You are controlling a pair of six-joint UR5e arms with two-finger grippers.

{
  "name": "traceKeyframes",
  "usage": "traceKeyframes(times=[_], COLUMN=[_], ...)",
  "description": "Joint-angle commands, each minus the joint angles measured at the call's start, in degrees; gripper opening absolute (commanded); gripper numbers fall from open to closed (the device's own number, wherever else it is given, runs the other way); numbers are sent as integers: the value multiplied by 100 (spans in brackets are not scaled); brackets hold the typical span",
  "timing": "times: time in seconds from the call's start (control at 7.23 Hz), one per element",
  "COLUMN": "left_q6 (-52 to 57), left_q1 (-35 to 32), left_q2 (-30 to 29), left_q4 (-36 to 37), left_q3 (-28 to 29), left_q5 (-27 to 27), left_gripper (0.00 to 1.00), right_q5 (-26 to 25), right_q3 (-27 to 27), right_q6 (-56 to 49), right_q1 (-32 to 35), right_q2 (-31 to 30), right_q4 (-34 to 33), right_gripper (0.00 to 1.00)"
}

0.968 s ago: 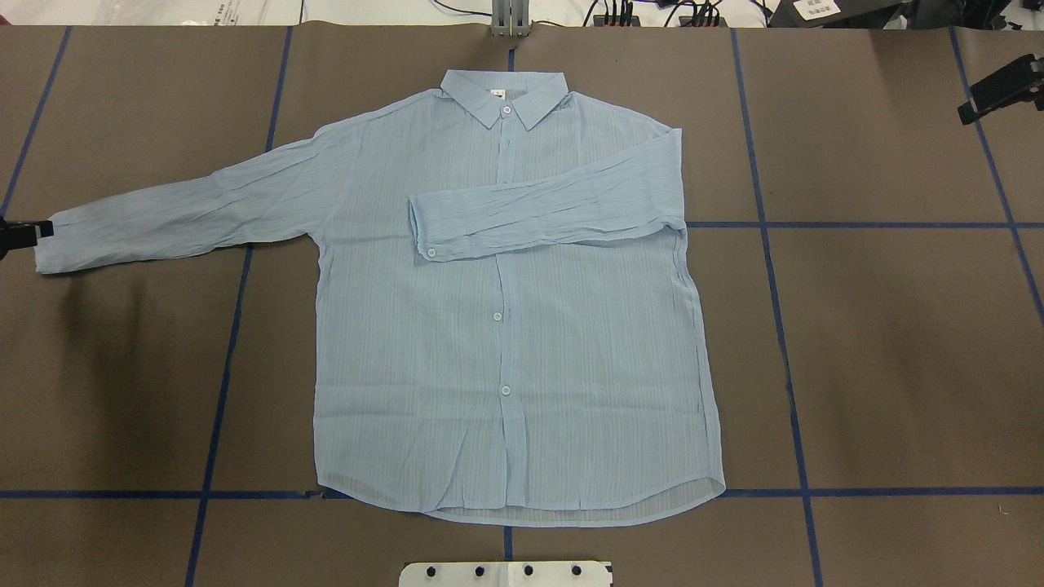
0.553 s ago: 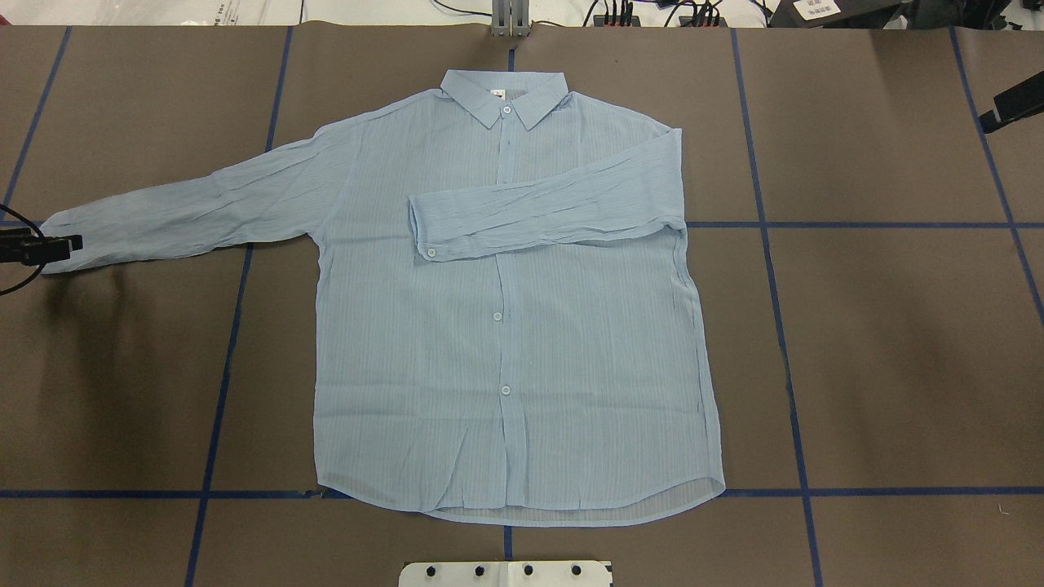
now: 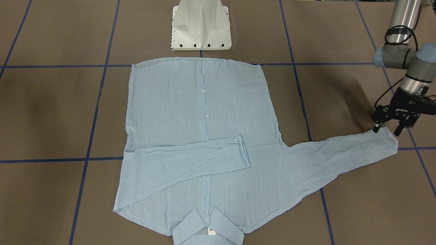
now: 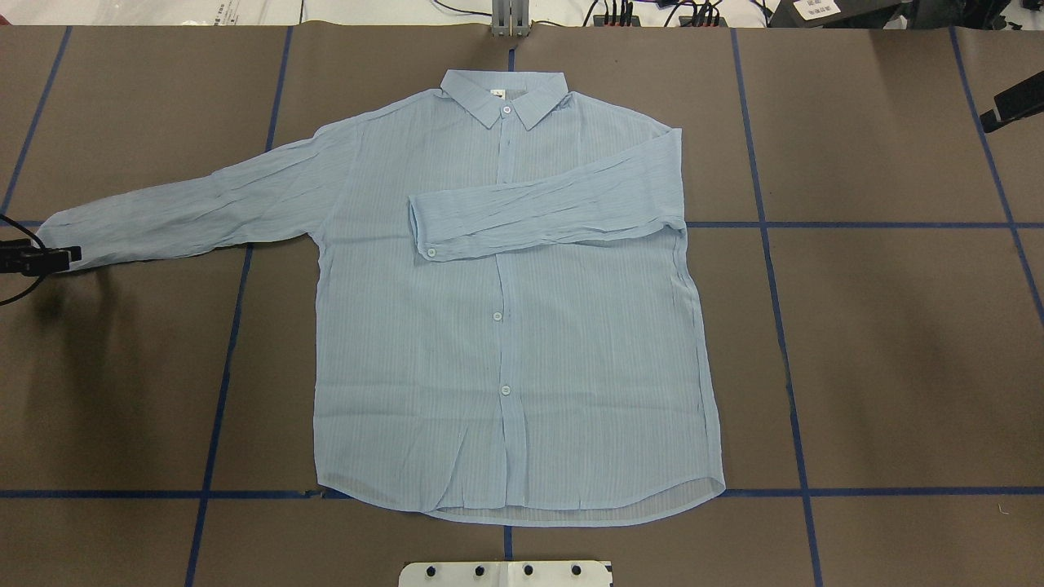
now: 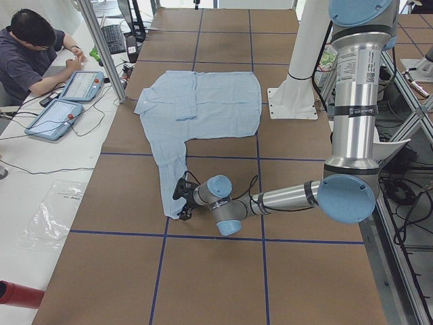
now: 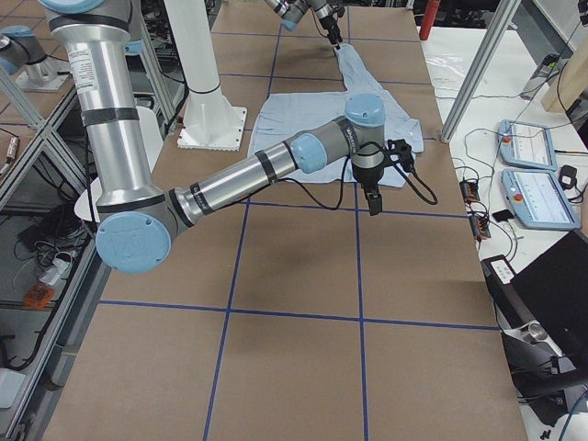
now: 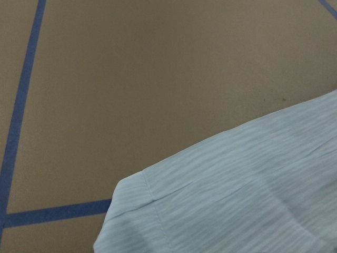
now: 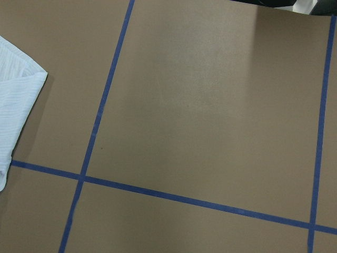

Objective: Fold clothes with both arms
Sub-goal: 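Lower the left gripper and grasp the cuff of the other sleeve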

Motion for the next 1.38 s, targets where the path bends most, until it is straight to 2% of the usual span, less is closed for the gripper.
traceKeyframes(times=[0.0,0.28,0.41,0.55,0.69,0.83,1.11,1.24], left_q6=[17,17,17,9,8,0,8,17], left_q1=[82,196,196,196,196,188,188,153], left_q2=[17,26,26,26,26,26,26,17], left_q4=[5,-3,-3,-12,-73,-195,-205,-266], left_q3=[4,12,30,30,21,4,-136,-415], left_q5=[-5,4,4,-5,-14,-83,-84,-75], left_gripper=[87,85,78,54,9,0,0,0], right_q5=[-1,-10,-10,-10,-10,-10,-1,-10], right_q3=[-1,-1,-1,16,17,17,17,17], right_q6=[0,9,9,18,18,18,18,18], right_q1=[-8,1,1,1,-7,1,1,1], right_q2=[-15,-23,-23,-23,-23,-23,-23,-23], right_q4=[0,0,0,0,0,0,0,0], right_gripper=[100,100,100,100,100,100,100,100])
